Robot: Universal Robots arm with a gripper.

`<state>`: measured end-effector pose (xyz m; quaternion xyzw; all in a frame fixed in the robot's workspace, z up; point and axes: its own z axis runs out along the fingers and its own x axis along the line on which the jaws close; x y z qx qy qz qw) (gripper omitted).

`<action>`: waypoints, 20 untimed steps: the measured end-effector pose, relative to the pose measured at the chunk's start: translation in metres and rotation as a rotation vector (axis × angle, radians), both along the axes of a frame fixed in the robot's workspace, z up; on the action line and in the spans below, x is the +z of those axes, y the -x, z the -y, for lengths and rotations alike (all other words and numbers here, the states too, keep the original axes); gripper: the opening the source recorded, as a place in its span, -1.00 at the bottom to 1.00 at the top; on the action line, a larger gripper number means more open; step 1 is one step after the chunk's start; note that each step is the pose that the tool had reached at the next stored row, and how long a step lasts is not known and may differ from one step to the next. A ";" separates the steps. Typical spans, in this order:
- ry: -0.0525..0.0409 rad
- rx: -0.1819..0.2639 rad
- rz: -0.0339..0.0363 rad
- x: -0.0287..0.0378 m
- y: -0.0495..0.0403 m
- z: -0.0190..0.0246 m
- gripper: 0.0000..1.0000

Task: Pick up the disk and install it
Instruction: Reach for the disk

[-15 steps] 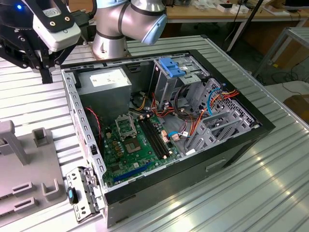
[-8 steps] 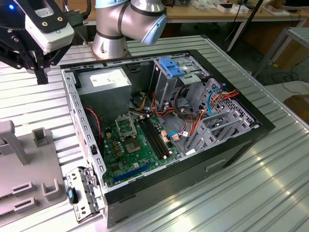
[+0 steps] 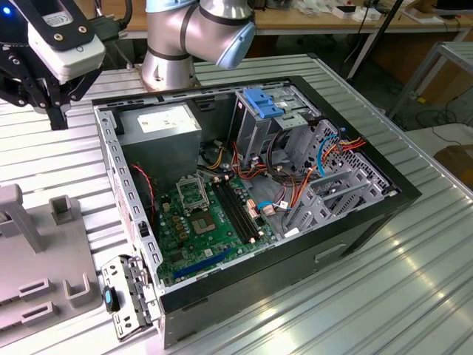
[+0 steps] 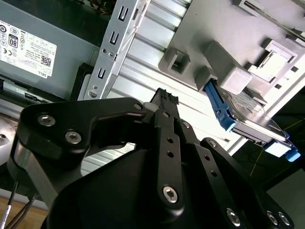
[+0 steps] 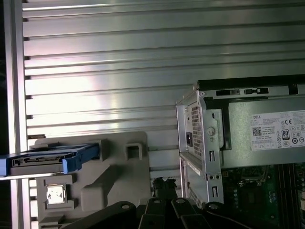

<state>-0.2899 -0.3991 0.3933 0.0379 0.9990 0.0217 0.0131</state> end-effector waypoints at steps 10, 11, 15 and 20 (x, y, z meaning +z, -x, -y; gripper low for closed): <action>0.0000 0.000 0.0000 0.0000 0.0114 0.0000 -0.79; 0.0000 0.000 0.0000 0.0000 0.0122 0.0000 -0.79; 0.0000 0.000 0.0000 0.0000 0.0160 0.0000 -0.79; 0.0000 0.000 0.0000 0.0000 0.0222 0.0000 -0.79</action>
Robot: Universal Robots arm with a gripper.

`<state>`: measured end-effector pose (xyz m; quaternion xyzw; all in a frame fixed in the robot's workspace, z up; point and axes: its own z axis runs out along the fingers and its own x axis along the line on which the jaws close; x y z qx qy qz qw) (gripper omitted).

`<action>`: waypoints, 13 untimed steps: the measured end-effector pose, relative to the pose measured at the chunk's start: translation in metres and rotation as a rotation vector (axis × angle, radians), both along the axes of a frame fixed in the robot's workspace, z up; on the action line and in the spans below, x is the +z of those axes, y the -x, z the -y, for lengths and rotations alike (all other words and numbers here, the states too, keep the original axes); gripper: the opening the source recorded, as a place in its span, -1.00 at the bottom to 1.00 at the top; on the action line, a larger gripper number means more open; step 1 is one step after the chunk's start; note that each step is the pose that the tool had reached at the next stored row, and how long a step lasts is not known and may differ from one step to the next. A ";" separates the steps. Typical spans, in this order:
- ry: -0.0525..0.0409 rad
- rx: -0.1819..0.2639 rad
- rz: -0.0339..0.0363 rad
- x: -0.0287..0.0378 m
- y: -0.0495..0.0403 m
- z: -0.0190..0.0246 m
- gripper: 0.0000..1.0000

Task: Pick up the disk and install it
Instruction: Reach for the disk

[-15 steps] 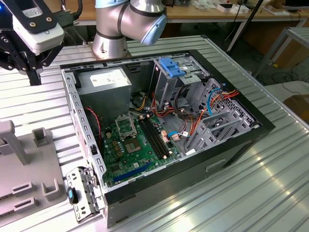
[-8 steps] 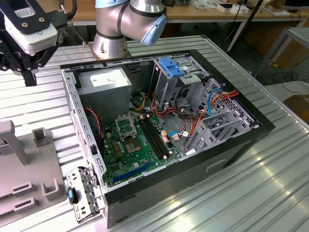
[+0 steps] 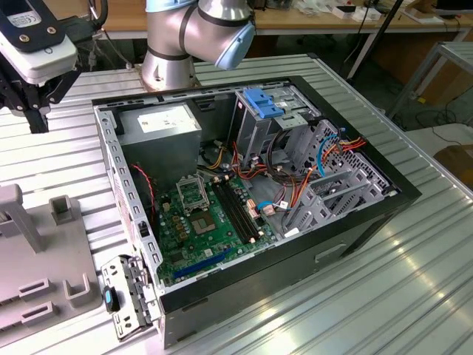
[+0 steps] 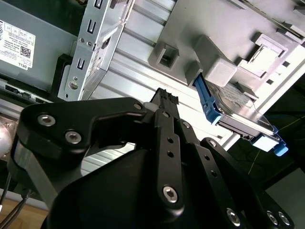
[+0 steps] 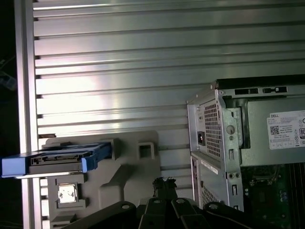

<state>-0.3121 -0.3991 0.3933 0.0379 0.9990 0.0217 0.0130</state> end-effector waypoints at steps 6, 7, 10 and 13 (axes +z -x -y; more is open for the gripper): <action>0.0000 0.000 0.0001 0.0000 0.0067 0.0000 -0.79; 0.0000 0.000 0.0000 0.0000 0.0074 0.0000 -0.79; 0.0000 0.000 0.0000 0.0000 0.0131 0.0000 -0.79; 0.0000 0.000 0.0001 0.0000 0.0171 0.0000 -0.79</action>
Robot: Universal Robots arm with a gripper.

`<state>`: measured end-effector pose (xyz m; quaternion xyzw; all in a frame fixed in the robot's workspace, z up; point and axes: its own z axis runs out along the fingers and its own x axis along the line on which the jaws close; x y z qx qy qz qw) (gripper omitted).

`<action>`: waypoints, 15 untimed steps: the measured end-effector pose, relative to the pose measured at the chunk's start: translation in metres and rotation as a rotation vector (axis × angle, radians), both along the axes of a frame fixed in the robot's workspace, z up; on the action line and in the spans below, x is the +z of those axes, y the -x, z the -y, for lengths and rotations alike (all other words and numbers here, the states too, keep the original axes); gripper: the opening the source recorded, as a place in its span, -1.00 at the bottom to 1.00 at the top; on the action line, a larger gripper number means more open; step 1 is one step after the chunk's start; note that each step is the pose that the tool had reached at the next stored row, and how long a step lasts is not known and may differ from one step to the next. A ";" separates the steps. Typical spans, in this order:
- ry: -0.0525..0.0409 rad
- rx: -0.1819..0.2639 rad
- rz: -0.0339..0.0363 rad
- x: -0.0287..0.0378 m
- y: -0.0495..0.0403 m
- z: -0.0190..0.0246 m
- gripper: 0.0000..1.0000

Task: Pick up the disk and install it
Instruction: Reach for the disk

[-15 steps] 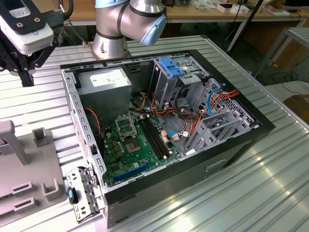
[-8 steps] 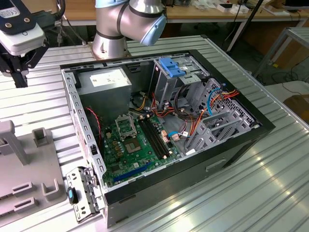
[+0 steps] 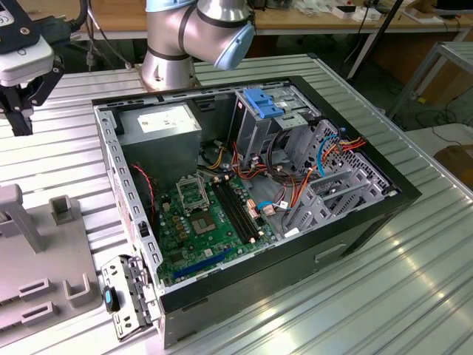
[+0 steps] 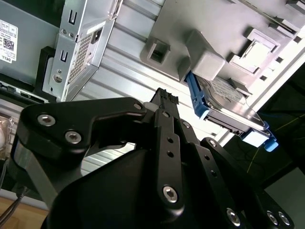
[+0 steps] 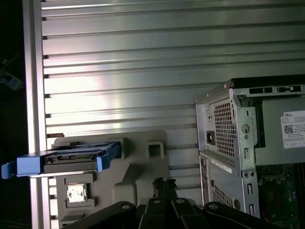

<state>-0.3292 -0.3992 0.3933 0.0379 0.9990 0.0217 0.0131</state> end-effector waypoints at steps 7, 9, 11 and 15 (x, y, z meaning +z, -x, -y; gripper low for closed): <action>0.0001 0.000 -0.0001 0.0000 0.0118 0.0000 -0.79; 0.0001 0.000 0.0000 0.0000 0.0152 0.0000 -0.79; 0.0000 0.000 0.0000 0.0000 0.0179 0.0001 -0.79; 0.0000 0.000 0.0000 0.0000 0.0229 -0.0004 -0.79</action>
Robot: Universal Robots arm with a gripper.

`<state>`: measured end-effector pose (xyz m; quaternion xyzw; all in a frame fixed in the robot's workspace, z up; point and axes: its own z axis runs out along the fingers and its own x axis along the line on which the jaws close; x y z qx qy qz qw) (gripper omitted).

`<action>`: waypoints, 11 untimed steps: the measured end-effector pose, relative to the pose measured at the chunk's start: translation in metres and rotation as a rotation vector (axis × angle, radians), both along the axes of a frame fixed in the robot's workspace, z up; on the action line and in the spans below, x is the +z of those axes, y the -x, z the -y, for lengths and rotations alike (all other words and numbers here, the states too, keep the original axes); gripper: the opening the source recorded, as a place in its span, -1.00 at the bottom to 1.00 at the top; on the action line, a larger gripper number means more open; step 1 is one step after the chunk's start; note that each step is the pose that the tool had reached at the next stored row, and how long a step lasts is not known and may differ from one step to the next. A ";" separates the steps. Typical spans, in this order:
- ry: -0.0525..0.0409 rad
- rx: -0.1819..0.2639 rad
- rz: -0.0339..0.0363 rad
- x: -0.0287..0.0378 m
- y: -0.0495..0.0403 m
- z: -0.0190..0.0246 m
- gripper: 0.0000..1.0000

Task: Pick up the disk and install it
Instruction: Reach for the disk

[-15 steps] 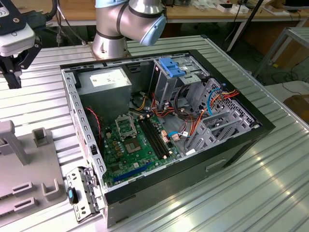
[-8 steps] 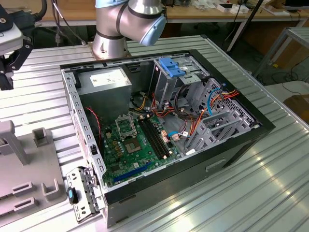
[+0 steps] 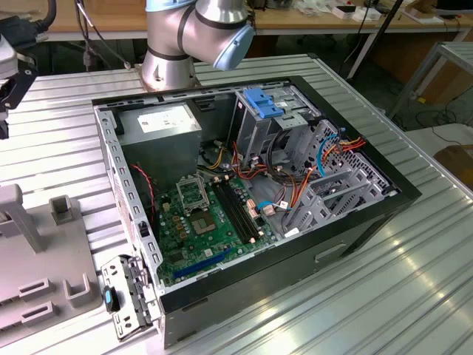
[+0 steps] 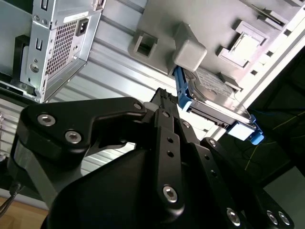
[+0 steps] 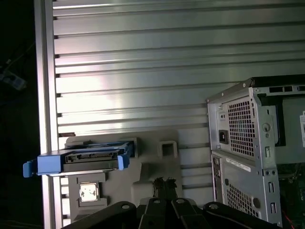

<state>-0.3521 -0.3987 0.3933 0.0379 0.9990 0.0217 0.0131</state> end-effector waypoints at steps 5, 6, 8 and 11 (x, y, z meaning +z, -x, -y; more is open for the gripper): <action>0.0000 0.000 -0.0001 -0.0006 0.0102 -0.0047 -0.79; 0.0000 0.000 0.0000 -0.0007 0.0131 -0.0047 -0.79; 0.0001 0.000 -0.0001 -0.0008 0.0163 -0.0047 -0.79; 0.0000 0.000 0.0000 -0.0011 0.0206 -0.0048 -0.79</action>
